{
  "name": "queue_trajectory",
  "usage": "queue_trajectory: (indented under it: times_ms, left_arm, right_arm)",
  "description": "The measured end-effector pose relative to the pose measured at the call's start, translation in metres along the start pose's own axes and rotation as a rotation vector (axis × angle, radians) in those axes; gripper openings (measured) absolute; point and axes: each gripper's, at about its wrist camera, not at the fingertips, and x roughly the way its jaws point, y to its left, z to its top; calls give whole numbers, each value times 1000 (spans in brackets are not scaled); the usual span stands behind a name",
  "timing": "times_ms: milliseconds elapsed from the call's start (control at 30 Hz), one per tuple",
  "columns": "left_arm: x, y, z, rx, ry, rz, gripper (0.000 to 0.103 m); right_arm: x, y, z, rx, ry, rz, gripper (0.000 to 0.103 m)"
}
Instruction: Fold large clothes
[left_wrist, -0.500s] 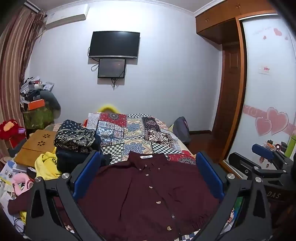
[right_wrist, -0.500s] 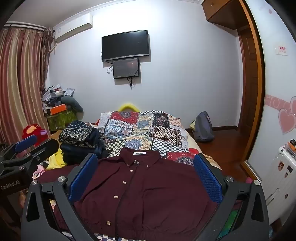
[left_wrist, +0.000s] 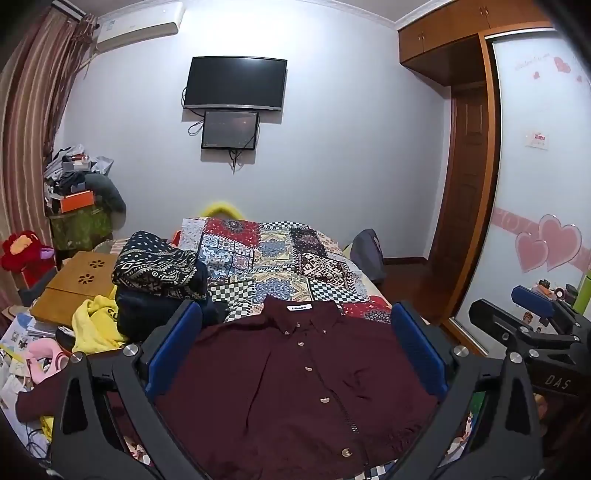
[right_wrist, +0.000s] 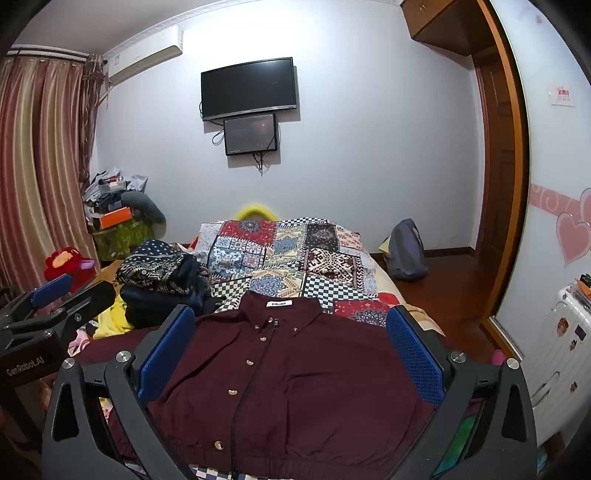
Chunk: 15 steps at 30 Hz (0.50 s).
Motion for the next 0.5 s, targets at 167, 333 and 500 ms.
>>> queue_trajectory:
  times_ms: [167,333,500]
  left_arm:
    - [-1,0,-1,1,-3,-1,103]
    - [0,-2,-2,14,-4,7,103]
    - [-1,-4,-1,24,-8,10,103]
  right_arm:
    - [0,0,0,4,2,1,103]
    - [0,1,0,6,7,-1,103]
    - [2,1,-2,12,9,-1,103]
